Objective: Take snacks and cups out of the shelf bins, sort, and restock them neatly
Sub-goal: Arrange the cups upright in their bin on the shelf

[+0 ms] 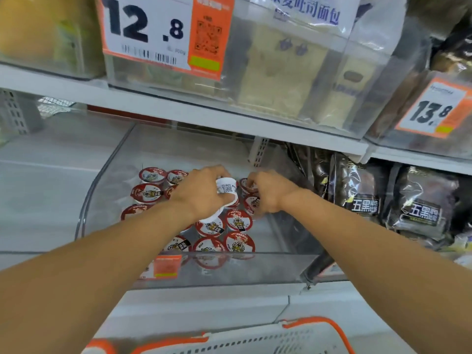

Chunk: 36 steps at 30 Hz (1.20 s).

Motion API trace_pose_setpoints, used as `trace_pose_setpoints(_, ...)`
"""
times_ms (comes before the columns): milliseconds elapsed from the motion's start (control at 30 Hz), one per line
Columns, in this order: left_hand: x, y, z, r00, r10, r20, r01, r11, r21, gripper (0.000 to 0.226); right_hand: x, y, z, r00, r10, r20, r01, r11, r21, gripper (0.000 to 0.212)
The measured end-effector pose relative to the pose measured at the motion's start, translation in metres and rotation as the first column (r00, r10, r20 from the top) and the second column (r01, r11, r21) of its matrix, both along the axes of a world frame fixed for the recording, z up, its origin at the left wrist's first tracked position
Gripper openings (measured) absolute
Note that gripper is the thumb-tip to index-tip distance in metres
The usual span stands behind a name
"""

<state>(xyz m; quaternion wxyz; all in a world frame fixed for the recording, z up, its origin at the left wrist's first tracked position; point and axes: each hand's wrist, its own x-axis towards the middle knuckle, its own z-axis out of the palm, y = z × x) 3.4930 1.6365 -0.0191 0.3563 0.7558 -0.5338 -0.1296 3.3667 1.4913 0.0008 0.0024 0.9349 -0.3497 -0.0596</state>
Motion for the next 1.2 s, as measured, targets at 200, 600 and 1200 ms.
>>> trace_pose_setpoints(200,0.005,-0.012,-0.002,0.963,-0.133,-0.236,0.125,0.991,-0.045,0.034,-0.007,0.009,0.037,0.973,-0.018,0.231,-0.105,0.856,0.507,0.095)
trace_pose_setpoints(600,-0.004,-0.001,0.000,0.960,0.150,-0.237,-0.118,0.983,0.143,0.053,-0.042,0.034,0.031,0.997,0.072,-0.005,-0.073,0.996,-0.058,0.048)
trace_pose_setpoints(1200,-0.050,-0.019,0.010,0.771,-0.057,-0.634,-0.031,0.992,-0.126,0.025,-0.046,0.056,0.039,0.853,-0.411,0.322,-0.133,0.424,0.896,0.049)
